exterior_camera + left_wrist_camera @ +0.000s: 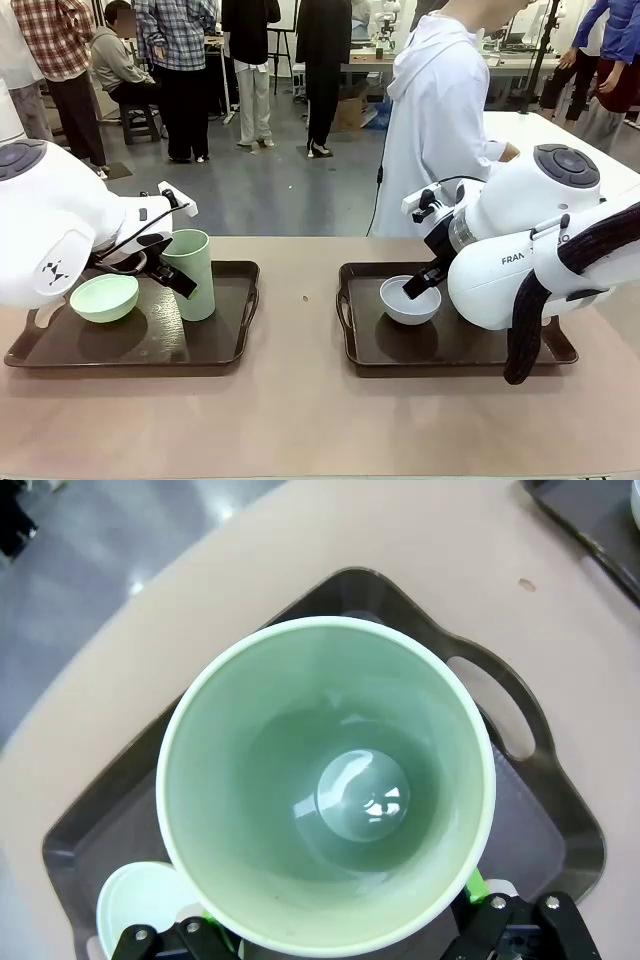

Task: Set up a tray with a mat and arrange the tableware.
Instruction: Pick up the Picnic Bowl and Reusable plastic cup from the Handle tray in front of the human's position and hold them in the air.

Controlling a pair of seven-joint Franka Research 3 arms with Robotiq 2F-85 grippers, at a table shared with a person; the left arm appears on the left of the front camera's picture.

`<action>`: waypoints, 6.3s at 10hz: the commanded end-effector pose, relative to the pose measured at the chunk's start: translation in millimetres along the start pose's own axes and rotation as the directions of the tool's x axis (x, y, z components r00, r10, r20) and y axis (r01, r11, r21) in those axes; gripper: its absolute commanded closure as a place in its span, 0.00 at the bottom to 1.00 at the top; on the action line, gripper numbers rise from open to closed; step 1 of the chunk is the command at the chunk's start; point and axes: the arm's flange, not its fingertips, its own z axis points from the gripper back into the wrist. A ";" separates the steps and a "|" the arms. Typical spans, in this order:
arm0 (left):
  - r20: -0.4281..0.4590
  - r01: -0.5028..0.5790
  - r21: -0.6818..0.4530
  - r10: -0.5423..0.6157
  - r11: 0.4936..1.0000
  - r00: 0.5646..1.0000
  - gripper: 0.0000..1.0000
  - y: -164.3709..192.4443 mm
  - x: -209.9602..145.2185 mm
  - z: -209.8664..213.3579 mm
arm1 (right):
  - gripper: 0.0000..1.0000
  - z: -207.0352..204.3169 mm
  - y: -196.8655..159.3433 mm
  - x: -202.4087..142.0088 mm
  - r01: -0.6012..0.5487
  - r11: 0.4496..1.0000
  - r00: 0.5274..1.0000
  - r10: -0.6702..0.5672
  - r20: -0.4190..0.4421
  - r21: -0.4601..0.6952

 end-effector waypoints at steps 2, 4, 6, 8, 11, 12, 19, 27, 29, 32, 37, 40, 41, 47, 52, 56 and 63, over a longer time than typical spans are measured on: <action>0.000 0.000 0.000 0.000 1.000 1.000 0.00 0.1 0.0 0.0 | 0.00 0.0 0.1 0.0 0.000 1.000 1.000 0.000 0.000 0.000; 0.000 0.000 0.000 0.000 1.000 1.000 0.00 0.1 0.0 0.0 | 0.00 0.0 0.1 0.0 0.000 1.000 1.000 0.000 0.000 0.000; 0.000 0.000 0.000 0.000 1.000 1.000 0.00 0.1 0.0 0.0 | 0.00 0.0 0.1 0.0 0.000 1.000 1.000 0.000 0.000 0.000; 0.000 0.000 0.000 0.000 1.000 1.000 0.00 0.1 0.0 0.0 | 0.00 0.0 0.1 0.0 0.000 1.000 1.000 0.000 0.000 0.000; 0.000 0.000 0.000 0.000 1.000 1.000 0.00 0.0 0.0 0.0 | 0.00 11.5 7.1 1.7 -0.036 0.999 0.999 0.035 0.018 0.031; -0.009 -0.020 0.060 0.021 0.998 1.000 0.00 2.8 -9.6 46.1 | 0.00 36.9 20.4 5.7 -0.050 0.999 0.999 0.050 0.015 0.015; -0.258 -0.104 -0.203 0.050 0.974 0.965 0.00 -61.7 -100.9 143.9 | 0.00 124.5 94.0 -108.6 0.059 0.998 0.882 -0.036 -0.469 0.033; -0.279 -0.267 -0.288 0.186 0.920 0.942 0.00 33.6 -27.3 173.1 | 0.00 185.2 -6.9 -70.3 0.319 0.933 0.907 -0.249 -0.340 0.168; -0.257 -0.323 -0.420 0.231 0.848 0.938 0.00 68.1 -46.1 176.8 | 0.00 199.9 -55.7 -106.2 0.432 0.831 0.894 -0.346 -0.283 0.351; -0.129 -0.371 -0.646 0.384 0.667 0.914 0.00 128.3 -91.2 187.2 | 0.00 214.3 -129.6 -149.6 0.514 0.576 0.820 -0.549 -0.165 0.636; -0.011 -0.439 -0.768 0.676 0.466 0.737 0.00 189.0 -172.6 188.2 | 0.00 189.3 -184.0 -190.1 0.651 0.388 0.667 -0.703 -0.247 0.652; -0.029 -0.445 -0.764 0.664 0.467 0.747 0.00 195.3 -171.5 190.2 | 0.00 200.6 -169.7 -188.7 0.599 0.411 0.703 -0.681 -0.206 0.687; -0.028 -0.456 -0.740 0.655 0.494 0.755 0.00 191.9 -169.9 189.4 | 0.00 193.4 -177.5 -192.1 0.635 0.390 0.677 -0.698 -0.236 0.667; -0.105 -0.462 -0.835 0.737 0.299 0.667 0.00 211.3 -195.5 190.1 | 0.00 195.4 -210.6 -241.3 0.649 0.160 0.557 -0.765 -0.322 0.743; -0.105 -0.462 -0.835 0.737 0.299 0.667 0.00 211.3 -195.5 190.1 | 0.00 195.4 -210.6 -241.3 0.649 0.160 0.557 -0.765 -0.322 0.743; -0.105 -0.462 -0.835 0.737 0.299 0.667 0.00 211.3 -195.5 190.1 | 0.00 195.4 -210.6 -241.3 0.649 0.160 0.557 -0.765 -0.322 0.743; -0.105 -0.462 -0.835 0.737 0.299 0.667 0.00 211.3 -195.5 190.1 | 0.00 195.4 -210.6 -241.3 0.649 0.160 0.557 -0.765 -0.322 0.743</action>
